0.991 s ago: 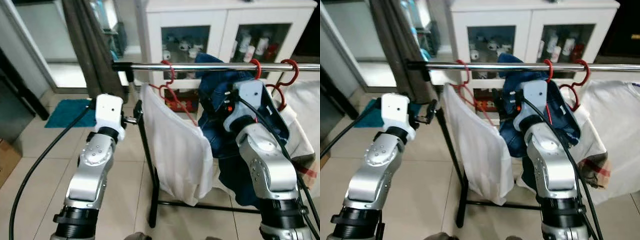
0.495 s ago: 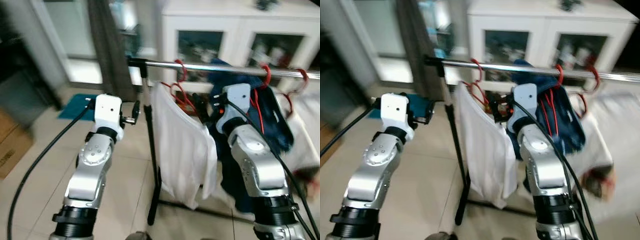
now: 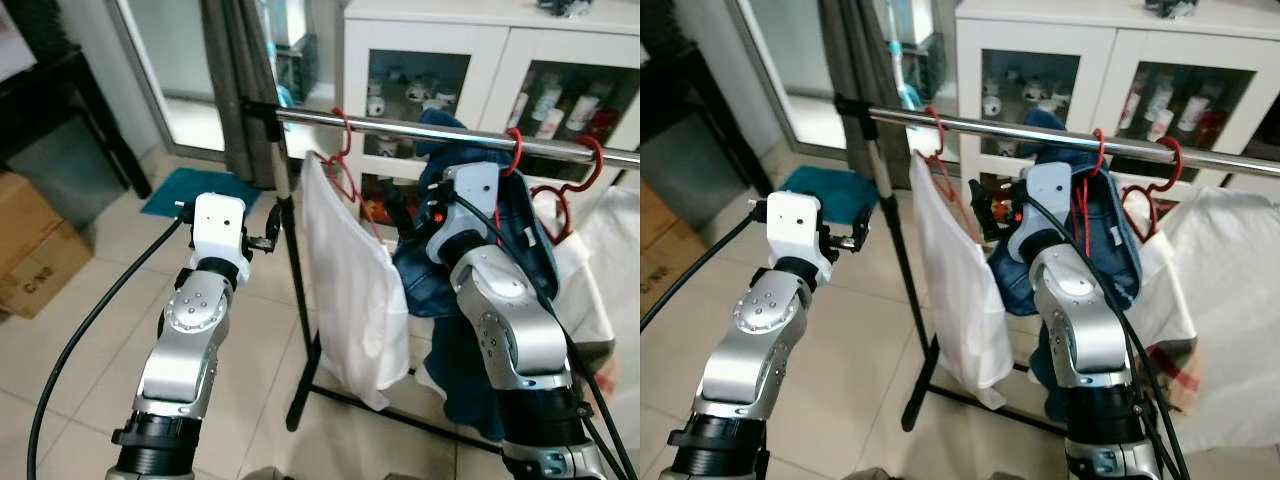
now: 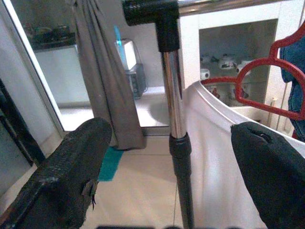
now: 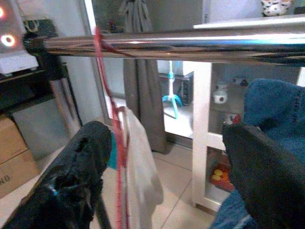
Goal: Hang hanger
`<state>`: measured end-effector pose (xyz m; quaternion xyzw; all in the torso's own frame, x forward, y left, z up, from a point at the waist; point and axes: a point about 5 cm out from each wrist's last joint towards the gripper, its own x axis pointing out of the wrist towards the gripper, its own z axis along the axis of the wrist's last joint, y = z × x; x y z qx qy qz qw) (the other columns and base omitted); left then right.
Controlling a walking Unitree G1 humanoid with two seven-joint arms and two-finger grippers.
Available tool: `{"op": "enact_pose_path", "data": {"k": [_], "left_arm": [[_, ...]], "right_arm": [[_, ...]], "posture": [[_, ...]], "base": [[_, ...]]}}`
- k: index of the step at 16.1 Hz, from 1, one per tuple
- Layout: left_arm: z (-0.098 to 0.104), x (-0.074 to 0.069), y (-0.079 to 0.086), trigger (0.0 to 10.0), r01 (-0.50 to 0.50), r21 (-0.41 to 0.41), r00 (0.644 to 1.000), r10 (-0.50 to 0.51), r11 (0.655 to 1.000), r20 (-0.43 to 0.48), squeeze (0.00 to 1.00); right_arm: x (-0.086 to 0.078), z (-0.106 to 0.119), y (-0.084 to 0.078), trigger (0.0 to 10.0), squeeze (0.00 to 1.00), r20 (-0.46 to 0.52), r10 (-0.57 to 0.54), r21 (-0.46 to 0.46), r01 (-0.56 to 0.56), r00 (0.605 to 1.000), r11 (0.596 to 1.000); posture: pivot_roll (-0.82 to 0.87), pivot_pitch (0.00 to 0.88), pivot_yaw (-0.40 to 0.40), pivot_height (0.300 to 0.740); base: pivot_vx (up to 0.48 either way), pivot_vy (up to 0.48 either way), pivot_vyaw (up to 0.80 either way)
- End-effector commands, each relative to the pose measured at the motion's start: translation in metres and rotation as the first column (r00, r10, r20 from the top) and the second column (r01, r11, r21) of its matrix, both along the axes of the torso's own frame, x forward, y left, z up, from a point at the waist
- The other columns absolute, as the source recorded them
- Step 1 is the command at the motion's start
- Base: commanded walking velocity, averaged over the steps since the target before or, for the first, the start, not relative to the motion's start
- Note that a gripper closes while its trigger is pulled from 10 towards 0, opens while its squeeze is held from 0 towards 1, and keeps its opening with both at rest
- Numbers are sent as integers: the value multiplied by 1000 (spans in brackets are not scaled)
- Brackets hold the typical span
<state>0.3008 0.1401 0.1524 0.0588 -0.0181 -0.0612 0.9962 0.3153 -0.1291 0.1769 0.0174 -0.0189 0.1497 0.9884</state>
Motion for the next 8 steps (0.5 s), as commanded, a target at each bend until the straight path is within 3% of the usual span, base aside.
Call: {"op": "enact_pose_path", "data": {"k": [1, 2, 3, 4, 6, 7, 8], "left_arm": [[1, 0, 7, 10000, -30, 6, 1000, 30, 1000, -2, 0], [2, -1, 7, 4941, -22, 0, 1000, 22, 1000, 1, 0], [2, -1, 6, 4118, -13, -1, 1000, 13, 1000, 4, 0], [2, -2, 5, 9804, -1, 15, 1000, 1, 1000, 5, 0], [1, -3, 3, 10000, 11, 23, 1000, -11, 1000, 2, 0], [1, -4, 4, 10000, 13, 33, 1000, -13, 999, -1, 0], [-1, -4, 8, 10000, 20, 40, 1000, -20, 999, -12, 0]], "right_arm": [[0, 3, 3, 0, 0, 4, 11, 5, -11, 1000, 1000], [0, 3, 3, 0, 0, 4, 10, 7, -10, 1000, 1000], [-1, 3, 4, 3608, 0, -2, 5, 4, -5, 1000, 1000], [0, 2, 5, 10000, 0, -8, 6, 4, -6, 1000, 1000], [1, 3, 9, 10000, 0, -16, 5, 28, -4, 1000, 1000], [5, 2, 12, 10000, 933, -34, -7, 27, 8, 999, 1000], [10, 1, 13, 10000, 1000, -59, -22, 27, 24, 998, 999]], "posture": [[-77, 41, 66, 740], [-75, 44, 68, 740], [-75, 44, 68, 740], [-75, 44, 68, 740], [-72, 53, 72, 740], [-68, 61, 73, 740], [-66, 63, 73, 740]], "base": [[0, 0, 0], [0, 0, 0], [0, 0, 0], [0, 0, 0], [0, 0, 0], [0, 0, 0], [0, 0, 0]]}}
